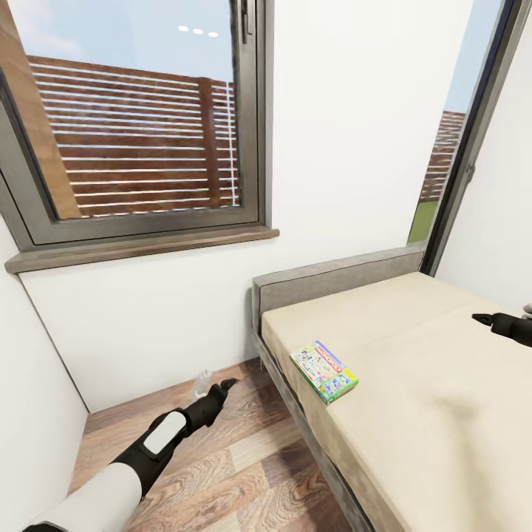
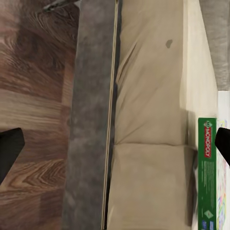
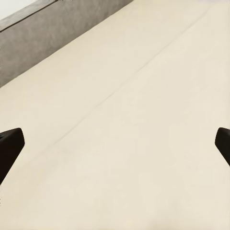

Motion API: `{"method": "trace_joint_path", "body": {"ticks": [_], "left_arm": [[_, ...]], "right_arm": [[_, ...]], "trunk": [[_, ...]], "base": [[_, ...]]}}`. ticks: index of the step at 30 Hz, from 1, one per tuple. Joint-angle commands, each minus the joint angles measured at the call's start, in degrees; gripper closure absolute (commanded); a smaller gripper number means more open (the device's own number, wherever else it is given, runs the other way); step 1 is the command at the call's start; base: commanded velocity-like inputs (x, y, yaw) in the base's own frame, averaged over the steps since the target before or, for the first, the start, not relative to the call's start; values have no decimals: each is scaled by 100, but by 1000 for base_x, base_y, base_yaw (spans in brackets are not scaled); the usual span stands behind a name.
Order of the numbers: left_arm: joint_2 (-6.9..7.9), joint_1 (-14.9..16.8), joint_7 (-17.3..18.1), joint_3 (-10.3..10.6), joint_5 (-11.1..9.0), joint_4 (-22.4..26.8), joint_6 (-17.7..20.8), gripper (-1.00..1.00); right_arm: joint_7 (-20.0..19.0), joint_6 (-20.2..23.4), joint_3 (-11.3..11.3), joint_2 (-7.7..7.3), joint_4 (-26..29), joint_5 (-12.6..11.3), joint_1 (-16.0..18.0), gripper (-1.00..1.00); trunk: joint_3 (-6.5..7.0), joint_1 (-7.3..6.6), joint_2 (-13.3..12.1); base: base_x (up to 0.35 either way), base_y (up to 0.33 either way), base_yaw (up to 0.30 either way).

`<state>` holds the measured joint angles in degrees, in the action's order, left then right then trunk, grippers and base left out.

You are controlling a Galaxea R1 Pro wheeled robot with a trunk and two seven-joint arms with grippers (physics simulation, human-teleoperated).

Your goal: Put all the toys in the child's room - the three board games (two on the bed and one on the table), the two jigsaw puzzles on the table, and the tennis ball on the table - inside the toy box on the table in the child's room.

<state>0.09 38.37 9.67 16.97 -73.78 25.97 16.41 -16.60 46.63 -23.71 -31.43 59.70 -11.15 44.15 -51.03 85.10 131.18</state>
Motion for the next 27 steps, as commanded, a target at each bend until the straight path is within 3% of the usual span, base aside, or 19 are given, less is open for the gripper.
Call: {"method": "trace_joint_path", "body": {"ticks": [1,6,10,27], "left_arm": [[34,3,30,-24,-27,-8,3,-100],[189,1,58,-189,-38,-15,-14,-100],[230,1,68,-319,-43,-18,-23,-100],[276,1,78,-371,-48,-21,-24,-100]], "right_arm": [[-26,39,-22,-2,2,-7,6,-100],[-34,53,-42,-7,0,-14,10,-100],[-33,59,-46,-8,-1,-17,11,-100],[-28,78,-34,48,3,-14,6,-100]], "trunk": [[-6,-1,2],[-6,-1,2],[-6,-1,2],[-6,-1,2]], "base": [[0,0,0],[0,0,0],[0,0,0],[0,0,0]]}}
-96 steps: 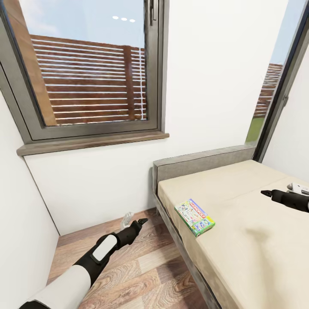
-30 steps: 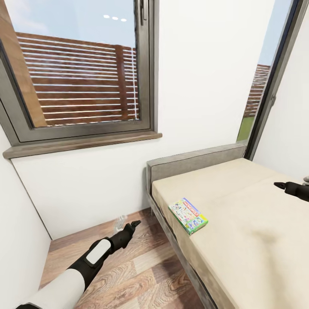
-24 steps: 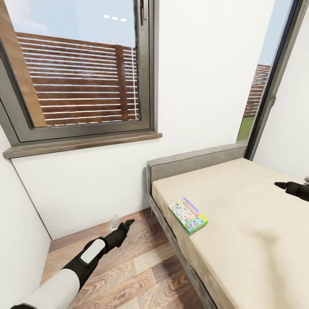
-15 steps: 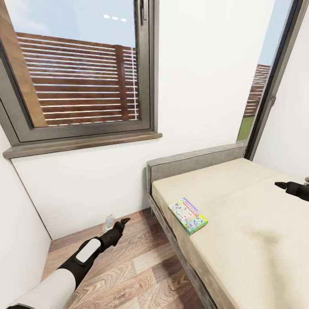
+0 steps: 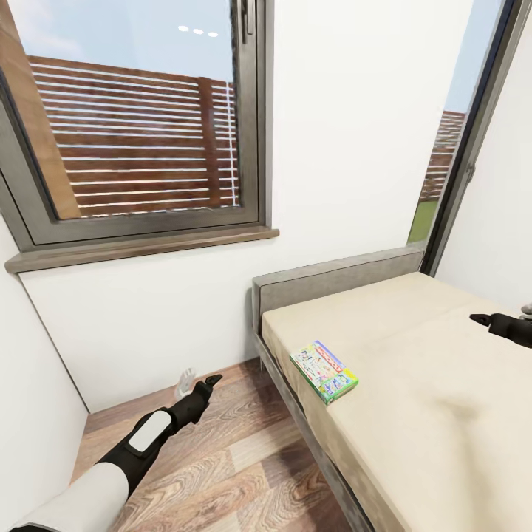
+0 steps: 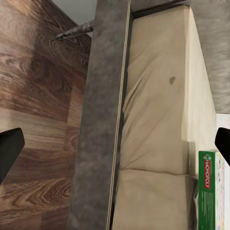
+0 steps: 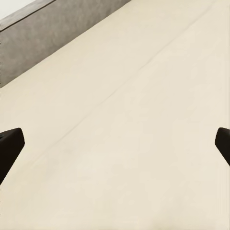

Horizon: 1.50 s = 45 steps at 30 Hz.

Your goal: Put all the toys in the child's room - the three board games (two on the bed and one on the table), the two jigsaw puzzles on the table, and the tennis ball on the table - inside the toy box on the table in the child's room.

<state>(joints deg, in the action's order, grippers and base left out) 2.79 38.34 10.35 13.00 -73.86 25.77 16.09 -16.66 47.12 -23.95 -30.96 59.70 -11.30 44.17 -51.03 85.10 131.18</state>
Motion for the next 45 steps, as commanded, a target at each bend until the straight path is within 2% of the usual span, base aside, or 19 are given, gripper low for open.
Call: {"method": "trace_joint_path", "body": {"ticks": [1,10,33,39,41,42,45], "left_arm": [[7,3,11,27,-40,-1,8,-100],[4,1,11,36,-35,-1,8,-100],[-4,25,34,69,23,5,14,-100],[-5,30,53,76,31,6,13,-100],[-6,31,57,77,30,7,13,-100],[-6,31,57,77,30,7,13,-100],[-5,32,60,79,30,7,15,-100]], "right_arm": [[-22,30,-8,5,4,-2,5,-100],[-20,33,6,39,0,-7,5,-100],[-6,50,35,272,-13,41,8,-100],[11,56,78,448,-78,61,53,-100],[18,57,120,552,-138,69,74,-100],[18,57,120,552,-138,69,74,-100],[24,59,211,674,-212,76,96,-100]], "trunk": [[-6,-1,2],[-6,-1,2],[-6,-1,2],[-6,-1,2],[-6,-1,2],[-6,-1,2],[-6,-1,2]], "base": [[0,0,0],[0,0,0],[0,0,0],[0,0,0],[0,0,0],[0,0,0],[0,0,0]]}}
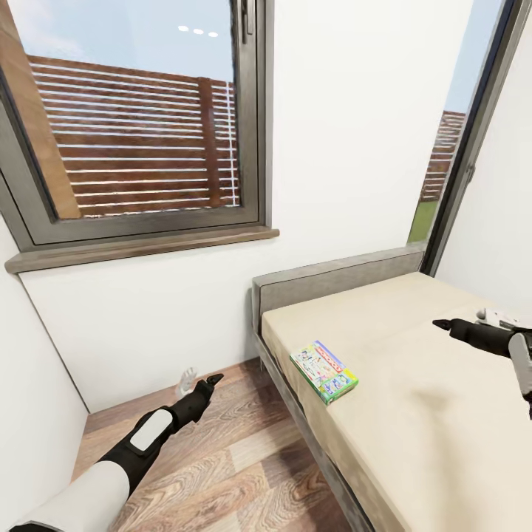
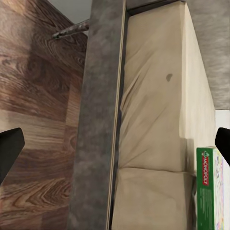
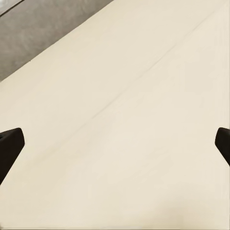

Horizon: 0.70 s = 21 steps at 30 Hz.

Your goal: Put all the toys in the child's room - the three board games (two on the bed and one on the table), the two jigsaw puzzles on the table, and the tennis ball on the table - inside the toy box on the table in the child's room.

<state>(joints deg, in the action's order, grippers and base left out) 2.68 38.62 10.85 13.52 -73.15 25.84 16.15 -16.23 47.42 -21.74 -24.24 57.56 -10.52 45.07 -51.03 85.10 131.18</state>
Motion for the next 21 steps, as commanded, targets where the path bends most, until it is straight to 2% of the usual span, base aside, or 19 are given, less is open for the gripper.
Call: {"method": "trace_joint_path", "body": {"ticks": [1,5,8,9,11,12,17,18,21], "left_arm": [[5,4,11,27,-41,0,9,-100],[5,4,17,27,-41,0,10,-100],[1,9,25,27,-39,6,10,-100],[1,9,25,27,-39,6,10,-100],[-4,12,24,31,-38,38,12,-100],[-4,12,24,31,-38,38,12,-100],[-16,12,-23,109,23,318,46,-100],[-16,12,-23,109,23,318,46,-100],[-16,7,-58,240,139,492,56,-100]], "right_arm": [[-17,29,25,36,-14,0,10,-100],[-15,31,98,114,-43,3,16,-100],[54,75,200,288,-139,4,51,-100],[54,75,200,288,-139,4,51,-100],[219,119,248,437,-288,5,153,-100],[219,119,248,437,-288,5,153,-100],[957,150,330,886,-1151,10,667,-100],[957,150,330,886,-1151,10,667,-100],[1299,147,390,1154,-1623,11,968,-100]], "trunk": [[-6,-1,3],[-6,-1,3],[-6,-1,3],[-6,-1,3],[-6,-1,3],[-6,-1,3],[-6,-1,3],[-6,-1,3],[-6,-1,3]], "base": [[0,0,0],[0,0,0],[0,0,0],[0,0,0],[0,0,0],[0,0,0],[0,0,0],[0,0,0],[0,0,0]]}}
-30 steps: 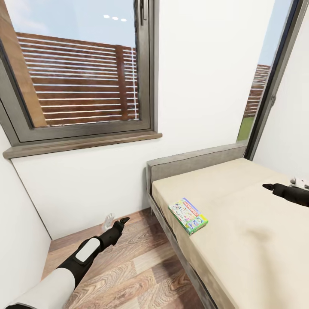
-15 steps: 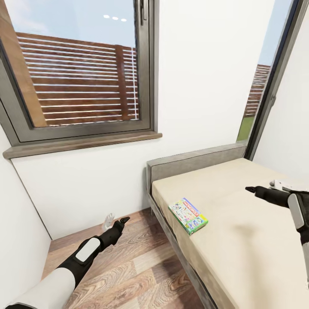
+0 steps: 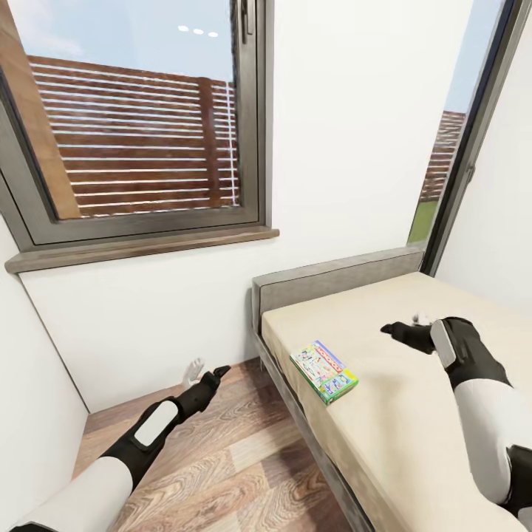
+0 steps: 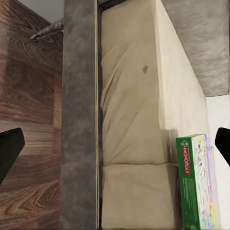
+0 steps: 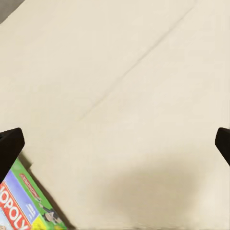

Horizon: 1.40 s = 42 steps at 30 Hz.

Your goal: Put all the toys in the child's room - the three board games (two on the bed and one on the table), the two jigsaw puzzles on the table, and the tennis ball on the table - inside the toy box on the table in the child's room.

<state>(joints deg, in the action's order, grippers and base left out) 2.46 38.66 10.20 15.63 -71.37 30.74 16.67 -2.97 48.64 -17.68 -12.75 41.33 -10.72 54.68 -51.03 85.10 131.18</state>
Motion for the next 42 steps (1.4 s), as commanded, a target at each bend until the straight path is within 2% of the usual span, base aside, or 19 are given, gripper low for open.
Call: {"method": "trace_joint_path", "body": {"ticks": [1,2,4,6,8,10,11,17,24,28,42], "left_arm": [[8,1,0,55,-10,39,8,-100],[8,0,0,73,6,70,10,-100],[5,-9,9,98,24,120,11,-100],[4,-13,15,107,28,152,14,-100],[2,-14,19,110,19,174,18,-100],[4,-13,20,108,5,182,24,-100],[7,-13,20,45,-129,199,66,-100],[16,-15,29,-59,-363,212,210,-100],[42,-15,68,-87,-475,330,379,-100],[53,-16,79,-87,-502,422,437,-100],[61,-16,85,-84,-517,483,539,-100]], "right_arm": [[50,25,35,83,-103,35,74,-100],[115,23,110,154,-186,42,128,-100],[201,17,438,285,-316,38,205,-100],[250,12,670,373,-412,30,257,-100],[279,11,818,438,-473,26,291,-100],[288,14,873,463,-495,22,303,-100],[304,21,978,517,-537,15,329,-100],[310,34,1045,558,-564,4,352,-100],[300,44,1076,619,-573,-9,363,-100],[285,47,1085,709,-578,-9,366,-100],[262,62,1091,772,-582,-9,368,-100]], "trunk": [[-6,-1,3],[-6,-1,3],[-6,-1,3],[-6,-1,3],[-6,-1,3],[-6,-1,3],[-6,-1,3],[-6,-1,3],[-6,-1,3],[-78,87,163],[-329,394,725]], "base": [[0,0,0],[0,0,0],[0,0,0],[0,0,0],[0,0,0],[0,0,0],[0,0,0],[0,0,0],[0,0,0],[0,0,0],[0,0,0]]}}
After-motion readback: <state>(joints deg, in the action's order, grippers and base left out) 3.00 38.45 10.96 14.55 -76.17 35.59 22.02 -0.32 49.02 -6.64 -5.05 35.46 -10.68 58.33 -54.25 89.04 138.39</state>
